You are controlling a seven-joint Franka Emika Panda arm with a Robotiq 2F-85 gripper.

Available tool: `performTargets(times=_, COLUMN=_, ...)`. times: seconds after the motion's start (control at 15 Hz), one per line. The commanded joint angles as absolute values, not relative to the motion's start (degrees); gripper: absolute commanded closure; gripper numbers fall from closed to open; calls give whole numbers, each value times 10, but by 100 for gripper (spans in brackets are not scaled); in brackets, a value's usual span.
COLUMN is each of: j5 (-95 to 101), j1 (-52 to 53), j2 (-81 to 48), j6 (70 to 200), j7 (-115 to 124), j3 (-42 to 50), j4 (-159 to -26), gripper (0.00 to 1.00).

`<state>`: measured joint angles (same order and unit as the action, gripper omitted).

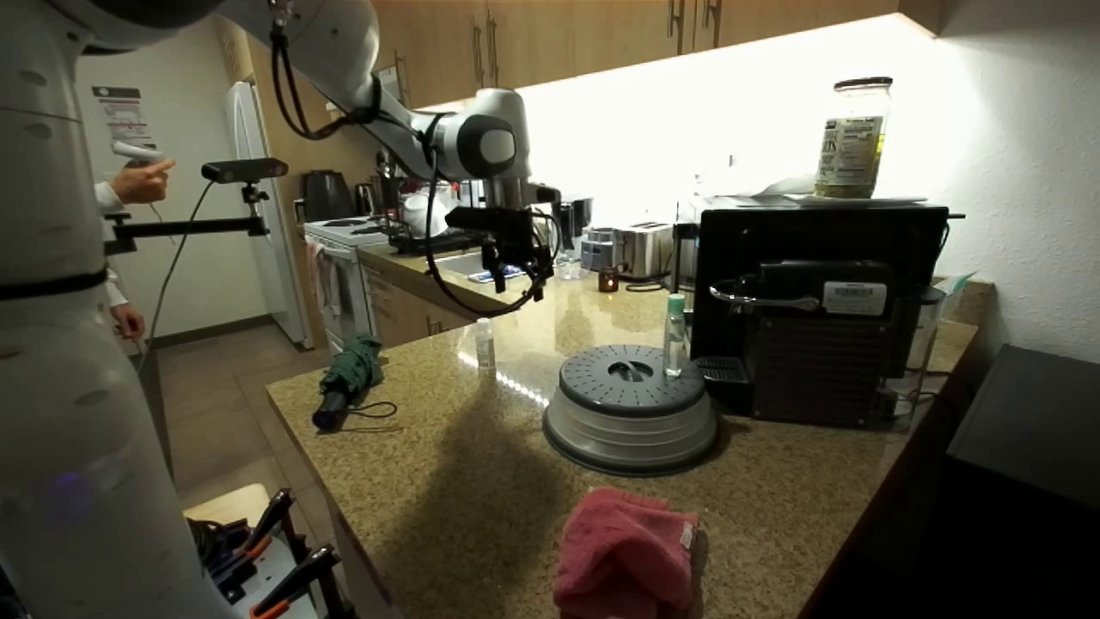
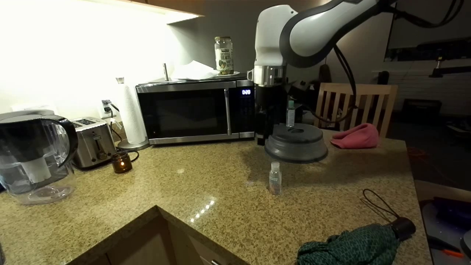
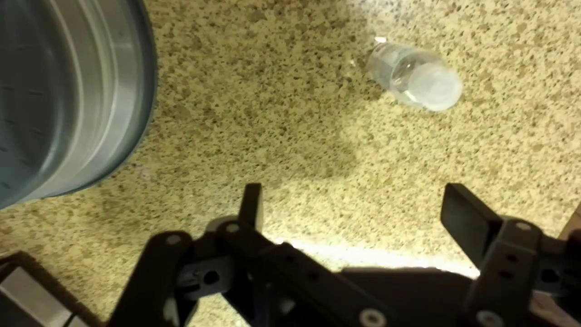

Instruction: Pick up the bottle and put it on the counter

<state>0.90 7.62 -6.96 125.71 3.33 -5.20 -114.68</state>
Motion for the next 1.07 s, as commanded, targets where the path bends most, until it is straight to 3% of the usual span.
performTargets(times=0.0, j5=12, j1=49, j2=-20, j6=1231, j7=51, j3=-29, j4=-1149, gripper=0)
performTargets(times=1.0, j5=69, j1=-52, j2=51, j6=1202, j7=138, j3=58, j4=-1159, gripper=0)
